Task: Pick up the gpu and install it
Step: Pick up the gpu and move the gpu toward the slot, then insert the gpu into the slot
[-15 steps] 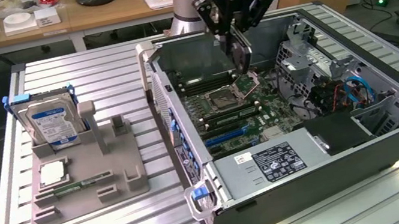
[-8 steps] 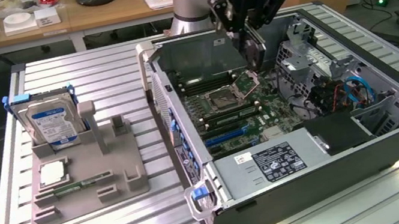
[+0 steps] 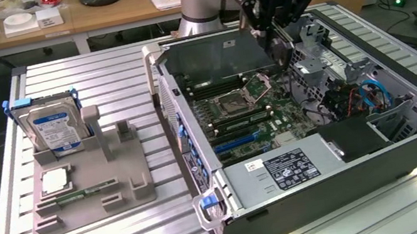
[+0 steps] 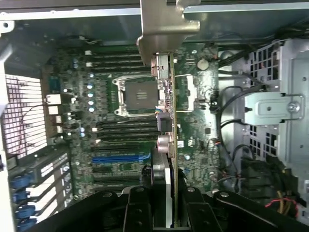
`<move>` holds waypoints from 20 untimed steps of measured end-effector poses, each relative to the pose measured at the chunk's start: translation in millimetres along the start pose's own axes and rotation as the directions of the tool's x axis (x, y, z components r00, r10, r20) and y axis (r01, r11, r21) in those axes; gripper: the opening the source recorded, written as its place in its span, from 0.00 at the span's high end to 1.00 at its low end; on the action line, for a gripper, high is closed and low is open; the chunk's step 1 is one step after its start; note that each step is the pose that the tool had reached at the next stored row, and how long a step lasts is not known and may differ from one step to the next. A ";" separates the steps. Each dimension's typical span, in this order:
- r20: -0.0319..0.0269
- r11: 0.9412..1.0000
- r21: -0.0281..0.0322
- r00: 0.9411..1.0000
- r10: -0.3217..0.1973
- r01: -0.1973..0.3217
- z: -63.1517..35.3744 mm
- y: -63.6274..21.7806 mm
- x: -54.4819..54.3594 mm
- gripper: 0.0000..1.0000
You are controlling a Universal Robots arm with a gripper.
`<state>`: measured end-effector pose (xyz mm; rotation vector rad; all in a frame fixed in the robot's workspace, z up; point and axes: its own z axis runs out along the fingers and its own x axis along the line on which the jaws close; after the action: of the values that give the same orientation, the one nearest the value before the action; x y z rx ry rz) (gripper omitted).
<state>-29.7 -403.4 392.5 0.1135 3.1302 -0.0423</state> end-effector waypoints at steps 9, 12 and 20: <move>0.000 1.000 0.000 1.000 0.000 0.000 0.2 0.4 -5.4 0.72; 0.000 1.000 0.000 1.000 0.000 0.000 0.2 0.4 -5.4 0.72; 0.001 1.000 0.000 1.000 -0.011 0.011 0.2 0.4 -5.5 0.72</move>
<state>-24.3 -403.3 392.3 0.0955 3.1305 -0.0423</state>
